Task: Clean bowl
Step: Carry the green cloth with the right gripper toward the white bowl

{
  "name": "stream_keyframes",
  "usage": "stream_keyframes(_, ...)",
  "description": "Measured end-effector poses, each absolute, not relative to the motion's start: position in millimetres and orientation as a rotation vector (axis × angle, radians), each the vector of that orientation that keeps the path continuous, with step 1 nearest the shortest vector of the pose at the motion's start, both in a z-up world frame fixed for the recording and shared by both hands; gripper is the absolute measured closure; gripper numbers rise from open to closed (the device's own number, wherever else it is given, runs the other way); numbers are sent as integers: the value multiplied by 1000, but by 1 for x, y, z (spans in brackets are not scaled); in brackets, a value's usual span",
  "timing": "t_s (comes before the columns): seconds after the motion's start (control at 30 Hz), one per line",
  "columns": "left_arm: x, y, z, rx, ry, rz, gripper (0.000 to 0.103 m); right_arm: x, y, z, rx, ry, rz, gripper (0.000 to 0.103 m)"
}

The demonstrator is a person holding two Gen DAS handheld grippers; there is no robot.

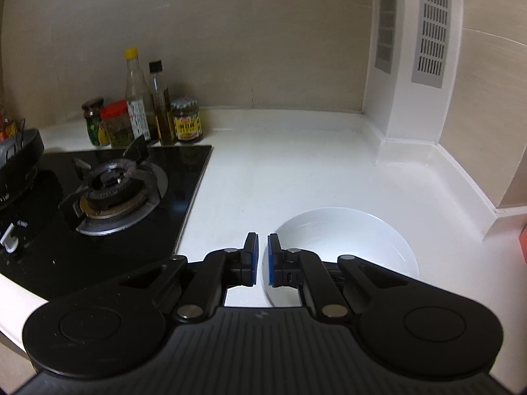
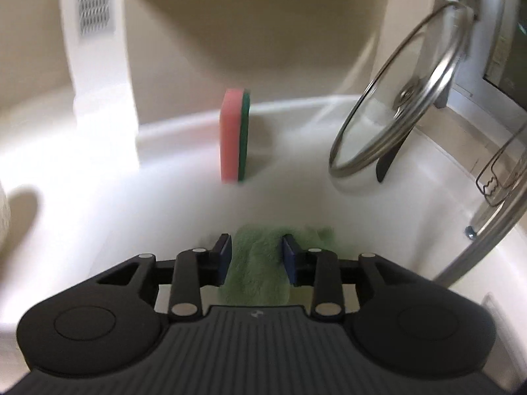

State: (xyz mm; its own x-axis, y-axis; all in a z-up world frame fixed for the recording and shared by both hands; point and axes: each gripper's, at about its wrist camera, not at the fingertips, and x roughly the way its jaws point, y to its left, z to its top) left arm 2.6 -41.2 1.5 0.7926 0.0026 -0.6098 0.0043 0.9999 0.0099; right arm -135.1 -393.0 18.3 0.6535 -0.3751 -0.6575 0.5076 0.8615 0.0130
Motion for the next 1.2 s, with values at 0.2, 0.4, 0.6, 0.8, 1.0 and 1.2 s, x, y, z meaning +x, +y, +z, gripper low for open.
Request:
stream_keyframes(0.2, 1, -40, 2, 12, 664, 17, 98, -82, -408, 35, 199, 492, -476, 73)
stream_keyframes(0.4, 7, -36, 3, 21, 665, 41, 98, -23, -426, 12, 186, 543, -537, 73)
stream_keyframes(0.6, 10, -32, 5, 37, 642, 60, 98, -26, -423, 13, 157, 557, -562, 73)
stream_keyframes(0.8, 12, -27, 6, 46, 637, 79, 98, -118, -412, 9, 139, 698, -574, 73)
stream_keyframes(1.0, 12, -32, 8, 46, 634, 64, 98, -142, -409, -31, 237, 860, -547, 73)
stream_keyframes(1.2, 5, -31, 9, 52, 633, 61, 98, -149, -415, -71, 399, 883, -529, 95)
